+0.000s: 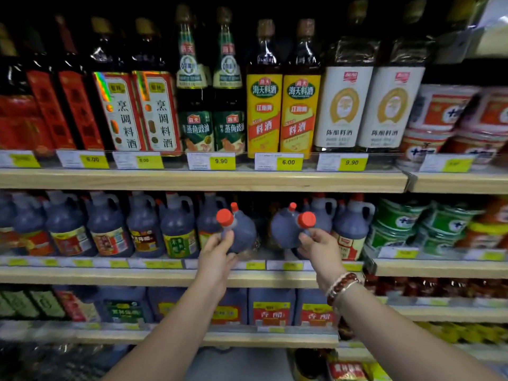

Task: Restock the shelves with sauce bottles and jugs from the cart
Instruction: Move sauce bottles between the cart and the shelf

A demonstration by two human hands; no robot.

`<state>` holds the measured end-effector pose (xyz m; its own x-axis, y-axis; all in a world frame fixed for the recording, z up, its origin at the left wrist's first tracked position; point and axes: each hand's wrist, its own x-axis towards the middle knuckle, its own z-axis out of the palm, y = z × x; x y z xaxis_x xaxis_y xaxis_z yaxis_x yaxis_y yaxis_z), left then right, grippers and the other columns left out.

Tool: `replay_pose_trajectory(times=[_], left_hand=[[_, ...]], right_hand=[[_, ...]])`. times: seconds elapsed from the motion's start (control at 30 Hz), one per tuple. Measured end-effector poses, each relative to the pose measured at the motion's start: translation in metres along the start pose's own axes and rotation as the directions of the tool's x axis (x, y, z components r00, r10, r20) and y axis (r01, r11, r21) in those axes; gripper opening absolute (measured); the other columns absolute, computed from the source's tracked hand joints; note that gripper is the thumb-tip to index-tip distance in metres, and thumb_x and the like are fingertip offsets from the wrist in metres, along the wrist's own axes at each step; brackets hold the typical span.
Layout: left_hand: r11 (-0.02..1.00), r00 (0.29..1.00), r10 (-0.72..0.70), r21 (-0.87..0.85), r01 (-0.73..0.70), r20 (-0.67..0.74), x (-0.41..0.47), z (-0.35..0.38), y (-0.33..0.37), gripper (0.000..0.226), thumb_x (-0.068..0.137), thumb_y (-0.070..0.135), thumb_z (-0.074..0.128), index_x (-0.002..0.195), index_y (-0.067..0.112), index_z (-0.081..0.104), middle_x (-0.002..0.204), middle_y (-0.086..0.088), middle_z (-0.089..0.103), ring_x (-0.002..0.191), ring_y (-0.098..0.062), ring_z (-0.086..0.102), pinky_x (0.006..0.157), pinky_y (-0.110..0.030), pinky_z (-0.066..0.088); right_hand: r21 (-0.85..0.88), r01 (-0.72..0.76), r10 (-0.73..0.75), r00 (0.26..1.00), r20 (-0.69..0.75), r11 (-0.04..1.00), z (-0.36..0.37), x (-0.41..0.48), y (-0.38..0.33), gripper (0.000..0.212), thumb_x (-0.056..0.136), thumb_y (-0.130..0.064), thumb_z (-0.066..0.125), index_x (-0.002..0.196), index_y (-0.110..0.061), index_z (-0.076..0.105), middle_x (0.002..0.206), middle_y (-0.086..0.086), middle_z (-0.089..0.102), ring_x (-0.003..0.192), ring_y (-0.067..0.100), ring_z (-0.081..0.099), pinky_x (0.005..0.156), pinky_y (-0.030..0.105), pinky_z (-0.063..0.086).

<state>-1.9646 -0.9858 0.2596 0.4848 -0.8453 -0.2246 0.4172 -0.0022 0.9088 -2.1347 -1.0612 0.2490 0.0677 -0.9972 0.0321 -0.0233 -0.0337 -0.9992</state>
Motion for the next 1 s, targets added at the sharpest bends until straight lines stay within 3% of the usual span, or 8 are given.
replay_pose_trajectory(times=[0.2, 0.3, 0.37, 0.53, 0.73, 0.87, 0.93, 1.0], left_hand=[[0.983, 0.996, 0.086, 0.159, -0.088, 0.016, 0.038, 0.015, -0.011, 0.023, 0.096, 0.024, 0.051, 0.074, 0.018, 0.051, 0.08, -0.006, 0.053, 0.074, -0.015, 0.047, 0.065, -0.025, 0.038], [0.955, 0.992, 0.122, 0.276, -0.111, -0.023, 0.055, 0.025, -0.014, 0.027, 0.095, 0.026, 0.053, 0.069, 0.02, 0.051, 0.077, -0.008, 0.052, 0.072, -0.02, 0.047, 0.061, -0.03, 0.033], [0.924, 0.982, 0.177, 0.357, -0.141, -0.071, 0.066, 0.029, -0.013, 0.028, 0.095, 0.025, 0.053, 0.068, 0.017, 0.051, 0.074, -0.009, 0.05, 0.071, -0.02, 0.045, 0.062, -0.03, 0.031], [0.809, 0.964, 0.259, 0.559, -0.182, -0.06, 0.083, 0.037, -0.005, 0.014, 0.097, 0.021, 0.049, 0.089, 0.011, 0.052, 0.085, -0.007, 0.056, 0.086, -0.021, 0.049, 0.073, -0.029, 0.035], [0.544, 0.935, 0.353, 0.813, -0.209, 0.004, 0.101, 0.036, -0.007, 0.028, 0.097, 0.016, 0.044, 0.121, 0.009, 0.056, 0.115, -0.018, 0.063, 0.107, -0.036, 0.057, 0.077, -0.031, 0.04], [0.521, 0.907, 0.421, 0.82, -0.236, -0.006, 0.097, 0.027, -0.019, 0.033, 0.091, 0.006, 0.046, 0.124, 0.011, 0.05, 0.117, -0.017, 0.063, 0.107, -0.035, 0.059, 0.085, -0.037, 0.047], [0.572, 0.872, 0.488, 0.771, -0.28, -0.045, 0.085, 0.023, -0.036, 0.033, 0.091, 0.003, 0.048, 0.123, 0.009, 0.047, 0.121, -0.013, 0.059, 0.109, -0.032, 0.058, 0.085, -0.034, 0.046], [0.544, 0.86, 0.51, 0.784, -0.299, -0.025, 0.07, 0.017, -0.061, 0.031, 0.09, 0.001, 0.047, 0.12, 0.009, 0.046, 0.122, -0.01, 0.053, 0.108, -0.028, 0.057, 0.082, -0.032, 0.046]], right_hand=[[-0.302, 0.024, -0.015, 0.999, 0.032, 0.953, 0.009, 0.053, 0.015, 0.027, 0.084, -0.012, 0.061, 0.058, -0.02, 0.057, 0.057, -0.002, 0.053, 0.069, 0.018, 0.05, 0.066, 0.033, 0.038], [-0.483, 0.083, -0.074, 0.997, 0.038, 0.872, 0.014, 0.066, 0.007, 0.01, 0.085, -0.023, 0.061, 0.076, -0.02, 0.065, 0.079, 0.005, 0.068, 0.084, 0.024, 0.062, 0.068, 0.026, 0.037], [-0.557, 0.103, -0.084, 0.995, 0.06, 0.824, 0.016, 0.075, 0.001, 0.014, 0.086, -0.027, 0.059, 0.091, -0.017, 0.068, 0.097, 0.009, 0.071, 0.097, 0.027, 0.063, 0.071, 0.026, 0.039], [-0.635, 0.089, -0.075, 0.996, 0.049, 0.768, 0.023, 0.092, -0.005, 0.028, 0.091, -0.022, 0.05, 0.115, -0.014, 0.061, 0.119, 0.016, 0.064, 0.113, 0.034, 0.057, 0.088, 0.033, 0.045], [-0.559, 0.099, -0.105, 0.994, 0.02, 0.824, 0.027, 0.083, 0.003, 0.031, 0.088, -0.006, 0.045, 0.118, -0.007, 0.055, 0.115, 0.023, 0.062, 0.108, 0.041, 0.056, 0.083, 0.036, 0.045], [-0.329, 0.115, -0.14, 0.989, -0.053, 0.937, 0.028, 0.055, 0.03, 0.035, 0.085, 0.004, 0.043, 0.116, -0.012, 0.048, 0.114, 0.018, 0.061, 0.104, 0.036, 0.058, 0.087, 0.037, 0.049], [-0.383, 0.136, -0.15, 0.989, -0.007, 0.914, 0.028, 0.043, 0.05, 0.03, 0.084, 0.005, 0.043, 0.108, -0.013, 0.049, 0.112, 0.016, 0.059, 0.103, 0.032, 0.057, 0.084, 0.028, 0.044], [-0.527, 0.162, -0.109, 0.986, 0.129, 0.834, 0.033, 0.034, 0.071, 0.039, 0.084, 0.005, 0.042, 0.12, -0.007, 0.051, 0.126, 0.016, 0.053, 0.115, 0.028, 0.051, 0.089, 0.023, 0.038]])
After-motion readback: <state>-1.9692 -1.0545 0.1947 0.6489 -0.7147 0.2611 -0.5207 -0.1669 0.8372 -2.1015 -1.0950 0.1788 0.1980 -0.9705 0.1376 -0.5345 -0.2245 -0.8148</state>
